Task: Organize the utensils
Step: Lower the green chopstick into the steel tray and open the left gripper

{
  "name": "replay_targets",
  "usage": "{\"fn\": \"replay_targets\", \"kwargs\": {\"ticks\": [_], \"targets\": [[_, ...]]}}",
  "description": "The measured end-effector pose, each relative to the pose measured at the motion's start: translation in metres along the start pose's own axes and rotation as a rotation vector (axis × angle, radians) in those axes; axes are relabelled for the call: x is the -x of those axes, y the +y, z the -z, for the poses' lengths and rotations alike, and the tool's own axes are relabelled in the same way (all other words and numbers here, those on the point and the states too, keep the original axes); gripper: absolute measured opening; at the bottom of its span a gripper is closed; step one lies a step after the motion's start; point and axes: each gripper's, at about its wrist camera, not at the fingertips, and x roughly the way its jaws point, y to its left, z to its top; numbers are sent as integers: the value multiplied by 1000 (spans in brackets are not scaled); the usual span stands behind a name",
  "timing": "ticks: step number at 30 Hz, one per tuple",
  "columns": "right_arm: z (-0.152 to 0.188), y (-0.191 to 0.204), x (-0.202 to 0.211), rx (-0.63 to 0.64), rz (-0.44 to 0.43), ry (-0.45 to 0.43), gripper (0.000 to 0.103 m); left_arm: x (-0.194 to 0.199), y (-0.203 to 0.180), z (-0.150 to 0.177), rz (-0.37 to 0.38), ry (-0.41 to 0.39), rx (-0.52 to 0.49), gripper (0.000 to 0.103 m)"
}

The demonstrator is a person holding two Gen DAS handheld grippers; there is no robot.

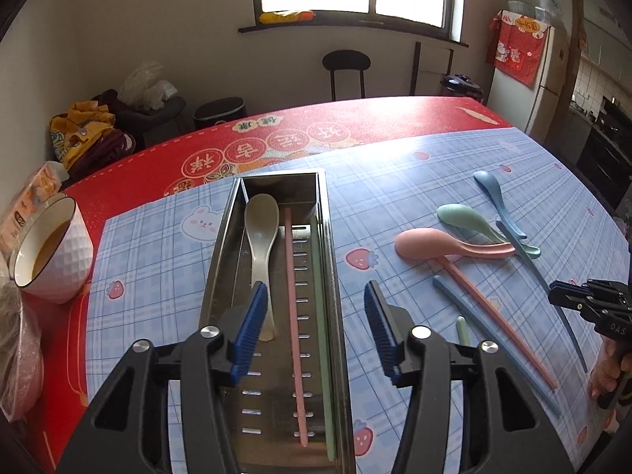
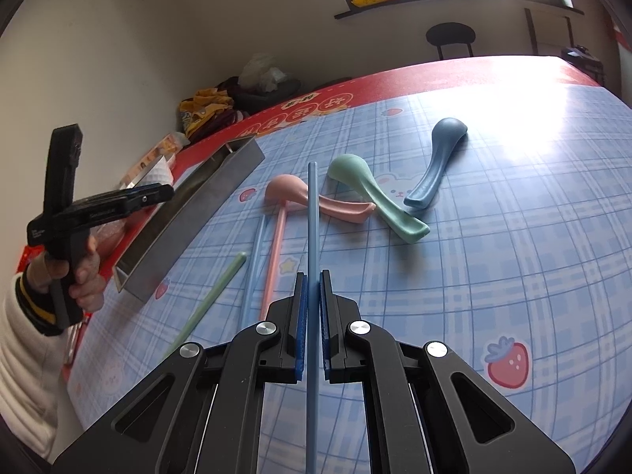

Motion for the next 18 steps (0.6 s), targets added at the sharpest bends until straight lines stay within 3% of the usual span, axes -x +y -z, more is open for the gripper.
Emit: {"fn": "replay_targets", "kwargs": {"ticks": [1,3,6,14,18], "targets": [[0,0,0,-1,1,3,6,7,-3,5,-8,-24,-11,62],[0,0,-1,0,6,7,6,22,-7,16,-26,-81,-22,80],[0,2,-3,6,20,14,6,38,-7,30,-54,-158,-13,94],[-3,1,-6,-5,84,44,6,50,-7,50,-138,-256,-1,97],[-10,8,-9,6,117,80,6,54,2,56,-110,-282,21,97]]}}
